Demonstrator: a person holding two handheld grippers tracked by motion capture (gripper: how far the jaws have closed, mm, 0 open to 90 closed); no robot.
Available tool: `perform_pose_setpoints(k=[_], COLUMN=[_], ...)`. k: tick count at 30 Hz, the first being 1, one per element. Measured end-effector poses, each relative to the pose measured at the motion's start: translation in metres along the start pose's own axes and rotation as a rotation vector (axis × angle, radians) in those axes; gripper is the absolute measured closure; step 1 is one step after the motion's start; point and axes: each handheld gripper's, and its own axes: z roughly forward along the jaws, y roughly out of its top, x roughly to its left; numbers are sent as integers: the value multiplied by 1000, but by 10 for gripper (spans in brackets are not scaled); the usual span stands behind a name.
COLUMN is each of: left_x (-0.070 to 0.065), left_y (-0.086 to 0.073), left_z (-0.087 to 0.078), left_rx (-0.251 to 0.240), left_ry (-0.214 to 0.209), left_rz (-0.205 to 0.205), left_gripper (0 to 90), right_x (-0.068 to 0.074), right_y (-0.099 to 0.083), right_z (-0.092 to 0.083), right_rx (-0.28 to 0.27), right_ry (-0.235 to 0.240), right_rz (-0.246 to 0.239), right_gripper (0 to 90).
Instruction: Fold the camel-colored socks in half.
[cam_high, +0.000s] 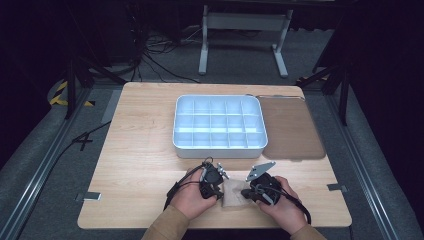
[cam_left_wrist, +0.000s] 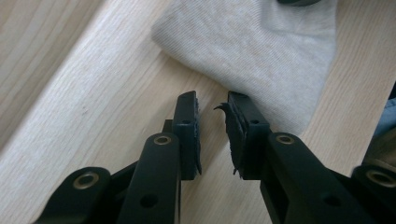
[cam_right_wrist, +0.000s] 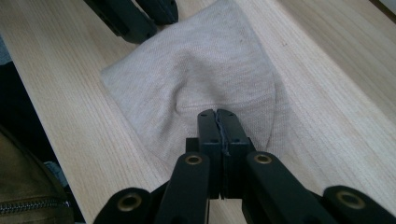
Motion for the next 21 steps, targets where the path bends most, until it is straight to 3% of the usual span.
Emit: perform_pose_setpoints(k=[7, 12, 19, 21], left_x=[0, 0, 0, -1], left_y=[1, 1, 2, 3], left_z=[1, 1, 2, 2], left_rx=[-9, -7, -17, -54], left_ry=[-6, -8, -13, -62], left_rz=[-4, -9, 0, -25], left_gripper=[730, 737, 731, 726], right_x=[2, 5, 7, 7], right_y=[1, 6, 7, 7], right_z=[-1, -8, 7, 7], right_rx=[-7, -76, -24, -22], right_ry=[-10, 4, -13, -10], right_rz=[-3, -13, -14, -11], right_gripper=[900, 900, 900, 900])
